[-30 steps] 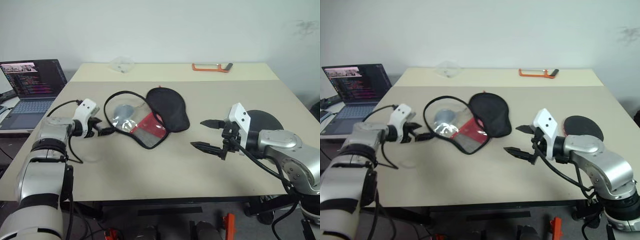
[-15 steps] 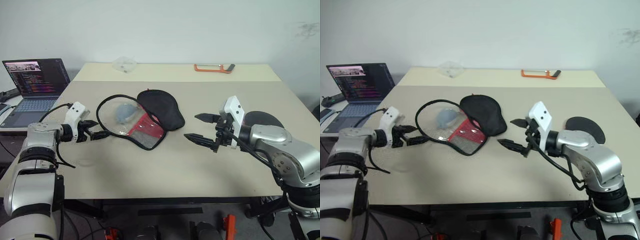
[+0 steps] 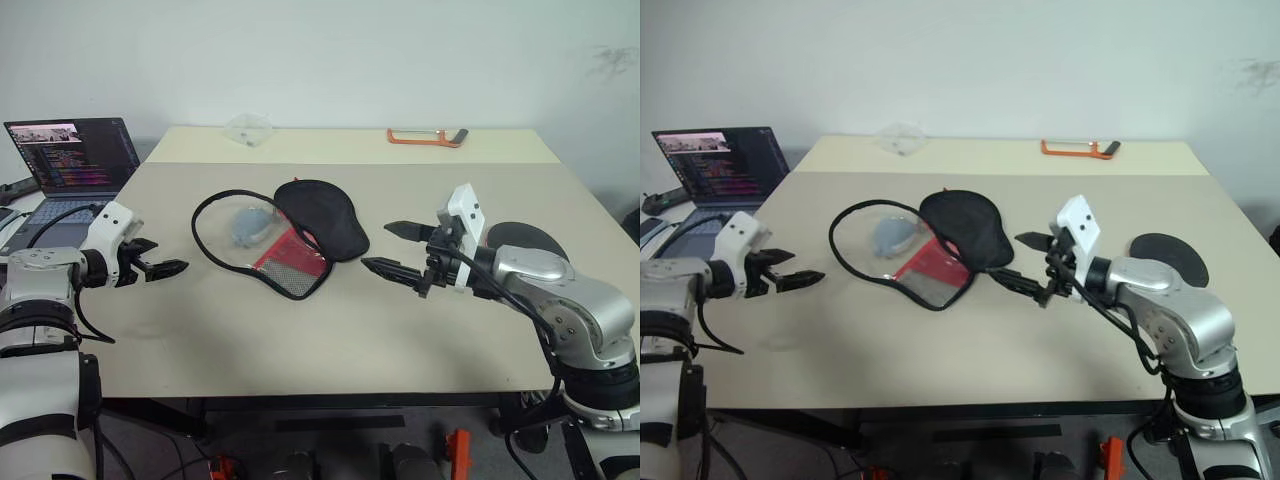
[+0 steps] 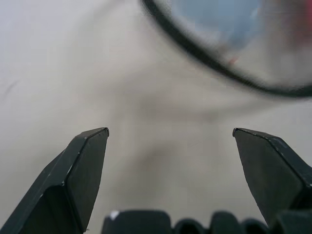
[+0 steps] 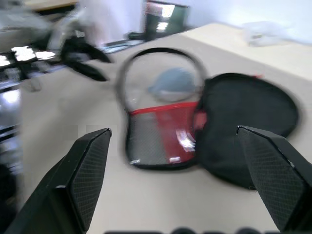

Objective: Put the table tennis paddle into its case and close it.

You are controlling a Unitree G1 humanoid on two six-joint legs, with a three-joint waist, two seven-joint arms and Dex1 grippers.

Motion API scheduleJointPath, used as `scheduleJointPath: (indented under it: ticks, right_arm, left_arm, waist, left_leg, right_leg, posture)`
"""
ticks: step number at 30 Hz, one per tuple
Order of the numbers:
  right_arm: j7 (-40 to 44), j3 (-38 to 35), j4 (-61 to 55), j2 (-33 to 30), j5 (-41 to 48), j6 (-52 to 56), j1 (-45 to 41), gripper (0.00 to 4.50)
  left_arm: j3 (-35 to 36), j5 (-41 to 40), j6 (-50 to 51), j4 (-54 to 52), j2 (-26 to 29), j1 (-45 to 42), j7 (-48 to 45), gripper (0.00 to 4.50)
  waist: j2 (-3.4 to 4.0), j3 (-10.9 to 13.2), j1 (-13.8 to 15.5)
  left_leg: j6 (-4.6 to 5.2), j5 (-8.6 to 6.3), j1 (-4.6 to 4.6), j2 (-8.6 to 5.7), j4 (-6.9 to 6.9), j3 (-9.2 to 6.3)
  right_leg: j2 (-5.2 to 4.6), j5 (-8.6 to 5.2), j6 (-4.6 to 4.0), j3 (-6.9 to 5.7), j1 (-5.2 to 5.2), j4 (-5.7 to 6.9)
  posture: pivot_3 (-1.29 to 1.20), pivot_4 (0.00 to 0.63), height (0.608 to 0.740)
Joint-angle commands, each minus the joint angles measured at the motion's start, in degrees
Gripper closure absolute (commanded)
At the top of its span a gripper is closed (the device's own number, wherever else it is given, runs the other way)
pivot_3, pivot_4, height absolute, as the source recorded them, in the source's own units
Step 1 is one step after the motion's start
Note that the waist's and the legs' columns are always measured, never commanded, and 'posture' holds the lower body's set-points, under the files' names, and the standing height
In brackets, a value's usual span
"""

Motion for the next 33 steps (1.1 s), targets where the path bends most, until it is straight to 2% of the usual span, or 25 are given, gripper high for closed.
scheduleJointPath:
  ticks: [1,6,18,24,33]
  right_arm:
    - [-5.0,-0.8,5.3,2.3,-4.8,-3.0,-3.0,0.0]
    - [-11.3,-0.7,15.9,8.6,-9.6,-4.2,-7.4,0.0]
    - [-18.7,-0.1,51.8,24.6,-20.5,-22.4,-18.7,0.0]
    - [-18.9,-1.5,69.6,27.8,-23.1,-32.4,-24.3,0.0]
    - [-19.5,-0.9,83.7,30.5,-27.7,-41.1,-26.2,0.0]
  left_arm:
    - [7.7,-8.5,4.8,-1.7,0.5,-5.0,-3.5,0.05]
    - [10.0,-12.5,10.7,-5.7,-1.1,-8.4,-6.5,0.05]
    - [3.3,-10.4,11.3,-15.2,-7.9,-5.2,-7.5,0.05]
    - [1.6,-11.4,14.0,-21.9,-10.7,-1.7,-7.7,0.05]
    - [0.8,-13.5,18.0,-29.3,-12.3,1.2,-9.1,0.05]
  waist:
    - [-0.02,0.0,0.0]
    - [-0.02,0.0,-0.3]
    - [0.0,0.0,-2.0]
    - [0.0,0.0,-3.0]
    - [0.02,0.0,-3.3]
  left_leg:
    - [0.0,0.0,-0.03,0.0,0.03,-0.05]
    - [-0.15,0.09,-0.08,-0.03,0.08,-0.12]
    - [-0.2,0.11,-0.08,-0.06,0.05,-0.15]
    - [-0.22,0.12,-0.08,-0.06,0.05,-0.2]
    - [-0.26,0.14,-0.05,-0.05,0.04,-0.21]
  right_leg:
    - [0.0,0.0,0.0,-0.05,0.0,0.02]
    - [-0.01,0.01,-0.01,-0.1,0.0,0.04]
    - [-0.03,0.02,-0.03,-0.04,-0.04,0.03]
    - [-0.04,0.02,-0.04,-0.06,-0.03,0.02]
    - [-0.03,0.02,-0.04,-0.03,-0.04,0.03]
  posture:
    - [0.0,0.15,0.74]
    - [0.0,0.15,0.74]
    - [0.0,0.15,0.74]
    - [0.0,0.15,0.74]
    - [0.0,0.15,0.74]
